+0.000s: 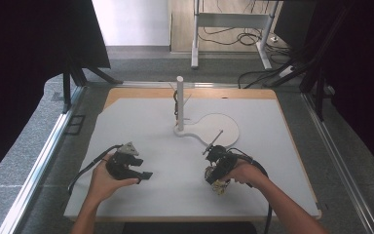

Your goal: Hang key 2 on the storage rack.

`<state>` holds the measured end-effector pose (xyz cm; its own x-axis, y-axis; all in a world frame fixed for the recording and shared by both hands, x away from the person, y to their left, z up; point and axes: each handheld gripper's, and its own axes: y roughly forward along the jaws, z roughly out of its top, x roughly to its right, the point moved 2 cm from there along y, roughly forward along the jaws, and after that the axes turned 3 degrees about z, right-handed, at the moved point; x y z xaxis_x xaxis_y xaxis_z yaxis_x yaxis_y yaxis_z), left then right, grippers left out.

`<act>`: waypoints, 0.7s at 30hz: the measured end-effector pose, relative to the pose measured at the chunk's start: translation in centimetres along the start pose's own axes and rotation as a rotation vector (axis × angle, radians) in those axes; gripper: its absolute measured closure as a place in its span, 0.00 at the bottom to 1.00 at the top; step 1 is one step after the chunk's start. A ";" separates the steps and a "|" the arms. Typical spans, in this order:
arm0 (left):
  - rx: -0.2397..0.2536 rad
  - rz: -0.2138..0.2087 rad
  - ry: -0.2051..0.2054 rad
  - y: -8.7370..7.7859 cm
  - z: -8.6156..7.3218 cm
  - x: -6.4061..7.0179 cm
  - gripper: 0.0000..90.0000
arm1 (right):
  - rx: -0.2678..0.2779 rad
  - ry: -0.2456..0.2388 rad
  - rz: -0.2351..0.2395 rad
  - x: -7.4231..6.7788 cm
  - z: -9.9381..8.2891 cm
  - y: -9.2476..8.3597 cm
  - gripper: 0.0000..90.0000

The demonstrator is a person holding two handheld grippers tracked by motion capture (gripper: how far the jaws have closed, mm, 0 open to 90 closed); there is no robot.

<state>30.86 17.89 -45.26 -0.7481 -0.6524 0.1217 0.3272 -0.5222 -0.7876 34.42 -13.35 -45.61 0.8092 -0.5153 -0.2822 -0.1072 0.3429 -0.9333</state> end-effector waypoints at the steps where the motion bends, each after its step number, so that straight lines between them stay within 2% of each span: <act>1: 0.001 -0.001 -0.001 0.0 0.0 0.0 0.38 | -0.004 0.001 0.003 -0.1 0.0 0.2 0.75; 8: -0.001 -0.002 -0.003 0.0 0.0 0.0 0.38 | -0.035 -0.015 -0.007 -0.2 0.1 1.3 0.79; 15: -0.003 0.002 -0.007 0.0 -0.1 -0.1 0.38 | -0.062 -0.015 0.016 -0.4 0.1 1.7 0.95; 17: -0.003 0.004 -0.005 0.0 -0.1 -0.1 0.38 | -0.049 -0.028 0.009 -0.3 0.0 1.5 0.96; 21: -0.005 0.007 -0.007 0.0 -0.2 -0.2 0.38 | -0.020 -0.018 0.016 -0.1 -0.2 0.6 0.96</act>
<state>30.91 18.17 -45.37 -0.7416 -0.6599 0.1209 0.3292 -0.5149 -0.7915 34.18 -13.27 -46.19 0.8176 -0.4953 -0.2935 -0.1318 0.3352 -0.9329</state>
